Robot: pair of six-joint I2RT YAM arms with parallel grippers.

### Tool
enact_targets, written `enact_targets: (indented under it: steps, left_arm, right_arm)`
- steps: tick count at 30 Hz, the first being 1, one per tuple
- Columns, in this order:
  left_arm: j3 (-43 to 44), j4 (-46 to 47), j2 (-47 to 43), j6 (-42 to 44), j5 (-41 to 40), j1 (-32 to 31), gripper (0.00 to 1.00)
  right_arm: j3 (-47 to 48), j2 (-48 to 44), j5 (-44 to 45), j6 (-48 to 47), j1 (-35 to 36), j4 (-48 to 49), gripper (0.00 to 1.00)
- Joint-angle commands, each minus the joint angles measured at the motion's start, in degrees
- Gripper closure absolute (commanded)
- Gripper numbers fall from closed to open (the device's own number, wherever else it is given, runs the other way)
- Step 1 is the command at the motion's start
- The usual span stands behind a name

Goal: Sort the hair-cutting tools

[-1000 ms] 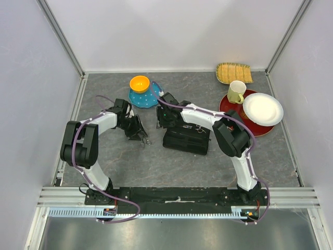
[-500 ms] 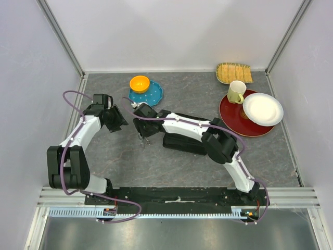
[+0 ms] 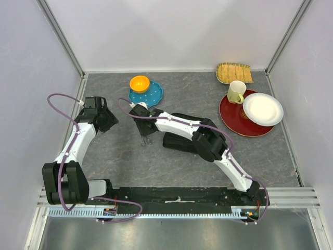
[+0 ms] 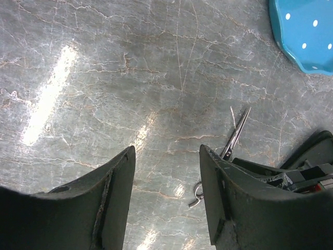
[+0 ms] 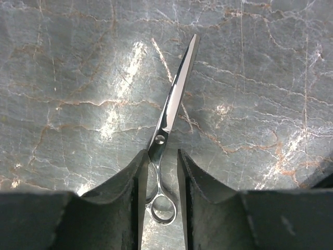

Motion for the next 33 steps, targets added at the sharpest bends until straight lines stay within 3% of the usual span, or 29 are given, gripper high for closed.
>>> enact_targets:
  steps: [1, 12, 21, 33]
  left_arm:
    - [-0.15, 1.07, -0.22, -1.21, -0.53, -0.04, 0.41]
    - [-0.77, 2.13, -0.39, -1.38, 1.84, -0.04, 0.4]
    - [-1.21, 2.65, -1.44, -1.29, 2.28, 0.04, 0.4]
    - [-1.12, 2.74, -1.18, -1.12, 2.28, 0.04, 0.39]
  right_arm:
    - [5.73, 4.49, 3.48, -0.74, 0.39, -9.99, 0.65]
    - [8.64, 6.16, 5.14, 1.98, 0.31, -10.19, 0.5]
    - [-3.4, -4.2, 7.34, 5.23, 0.31, 3.7, 0.5]
    - [-1.21, -2.54, 5.06, 5.24, 0.39, 3.09, 0.5]
